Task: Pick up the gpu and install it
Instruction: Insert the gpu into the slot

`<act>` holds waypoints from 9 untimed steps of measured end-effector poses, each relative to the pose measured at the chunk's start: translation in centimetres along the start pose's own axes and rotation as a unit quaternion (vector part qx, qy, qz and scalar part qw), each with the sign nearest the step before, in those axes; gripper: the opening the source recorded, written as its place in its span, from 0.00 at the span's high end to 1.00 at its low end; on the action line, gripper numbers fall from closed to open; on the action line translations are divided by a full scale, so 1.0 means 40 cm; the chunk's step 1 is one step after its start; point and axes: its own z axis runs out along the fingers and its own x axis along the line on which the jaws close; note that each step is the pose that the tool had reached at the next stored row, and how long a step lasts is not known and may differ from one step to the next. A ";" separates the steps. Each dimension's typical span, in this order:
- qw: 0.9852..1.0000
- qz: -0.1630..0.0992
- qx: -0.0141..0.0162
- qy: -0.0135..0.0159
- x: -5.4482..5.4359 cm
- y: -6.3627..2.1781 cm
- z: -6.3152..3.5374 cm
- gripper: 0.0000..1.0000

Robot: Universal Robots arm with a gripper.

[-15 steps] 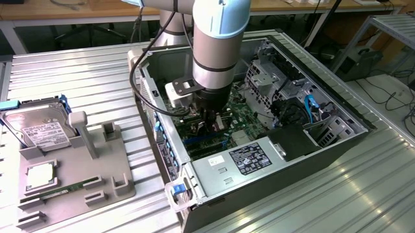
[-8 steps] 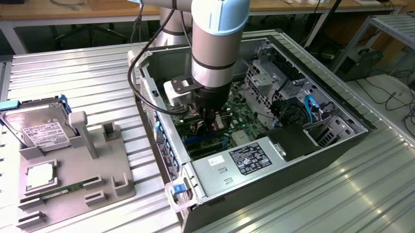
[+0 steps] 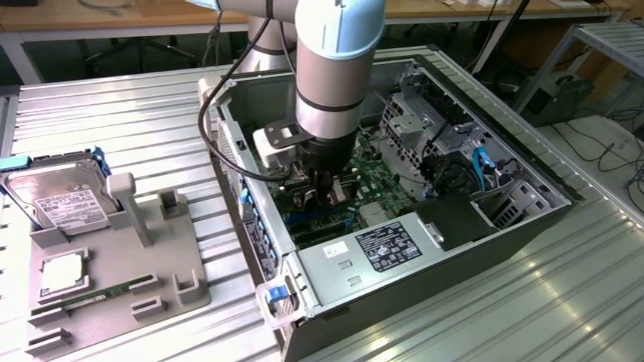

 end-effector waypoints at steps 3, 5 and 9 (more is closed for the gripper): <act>1.000 0.000 0.000 0.000 0.000 0.000 0.004 0.73; 1.000 0.000 0.000 0.000 0.000 0.000 0.004 0.73; 1.000 0.000 0.000 0.000 0.000 0.000 0.004 0.73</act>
